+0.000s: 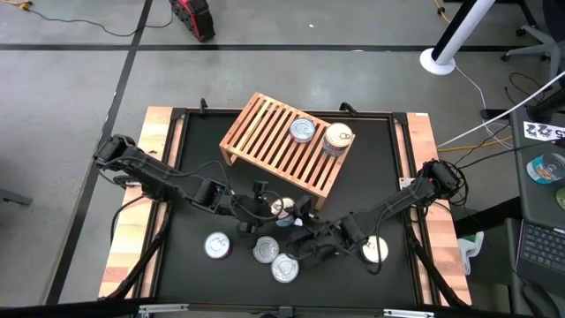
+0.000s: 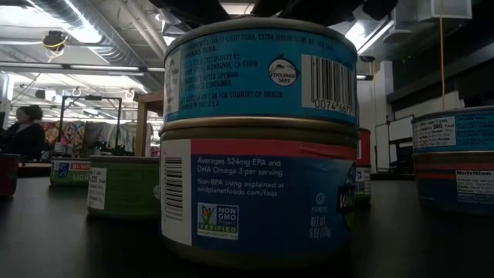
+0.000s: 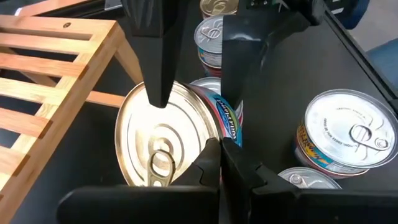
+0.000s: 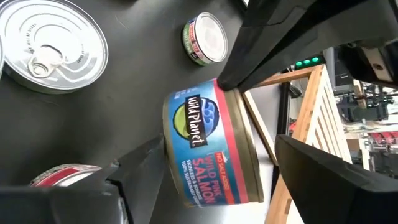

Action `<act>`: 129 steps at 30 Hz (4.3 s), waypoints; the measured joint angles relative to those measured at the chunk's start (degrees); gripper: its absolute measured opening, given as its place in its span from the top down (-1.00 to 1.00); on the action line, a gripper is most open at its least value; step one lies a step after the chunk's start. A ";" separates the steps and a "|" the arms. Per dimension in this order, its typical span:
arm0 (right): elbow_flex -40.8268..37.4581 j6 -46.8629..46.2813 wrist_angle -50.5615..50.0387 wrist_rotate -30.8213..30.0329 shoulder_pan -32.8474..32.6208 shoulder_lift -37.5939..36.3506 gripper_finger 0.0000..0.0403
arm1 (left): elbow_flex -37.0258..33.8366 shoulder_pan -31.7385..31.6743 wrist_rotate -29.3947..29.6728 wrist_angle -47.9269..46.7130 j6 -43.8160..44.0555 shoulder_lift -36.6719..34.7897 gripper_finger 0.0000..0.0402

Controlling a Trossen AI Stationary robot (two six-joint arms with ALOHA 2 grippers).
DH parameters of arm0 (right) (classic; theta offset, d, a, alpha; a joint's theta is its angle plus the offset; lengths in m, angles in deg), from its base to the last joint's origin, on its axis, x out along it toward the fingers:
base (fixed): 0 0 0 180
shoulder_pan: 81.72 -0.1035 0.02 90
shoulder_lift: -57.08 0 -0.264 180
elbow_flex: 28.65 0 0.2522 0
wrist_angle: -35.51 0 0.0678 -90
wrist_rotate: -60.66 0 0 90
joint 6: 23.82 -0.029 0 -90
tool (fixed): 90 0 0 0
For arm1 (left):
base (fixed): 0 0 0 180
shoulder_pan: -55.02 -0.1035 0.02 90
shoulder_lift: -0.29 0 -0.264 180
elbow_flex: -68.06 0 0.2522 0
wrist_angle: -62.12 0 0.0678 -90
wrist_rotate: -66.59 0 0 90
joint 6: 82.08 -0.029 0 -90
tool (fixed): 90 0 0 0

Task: Stack canned seafood by type on shelf
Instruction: Put the blue and pink tuna can can on the shelf, then put the blue and pink tuna can aligne white the other blue and pink tuna can on the shelf

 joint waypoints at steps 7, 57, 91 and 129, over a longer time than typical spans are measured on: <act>0.00 0.00 -0.09 0.13 0.00 0.00 -0.41 | 0.00 0.04 -0.53 0.13 0.11 0.00 1.00; -0.02 1.43 -0.69 4.04 1.14 -0.02 0.69 | 0.07 0.11 -1.84 -1.19 0.26 -0.04 1.00; 0.04 -4.76 -1.50 5.81 3.28 -0.05 0.19 | -0.20 -1.27 1.27 -11.15 28.03 6.93 -0.35; 0.04 -4.74 -5.75 4.61 3.28 -0.07 -0.22 | -0.20 -4.47 -0.16 -3.07 43.71 14.65 -0.36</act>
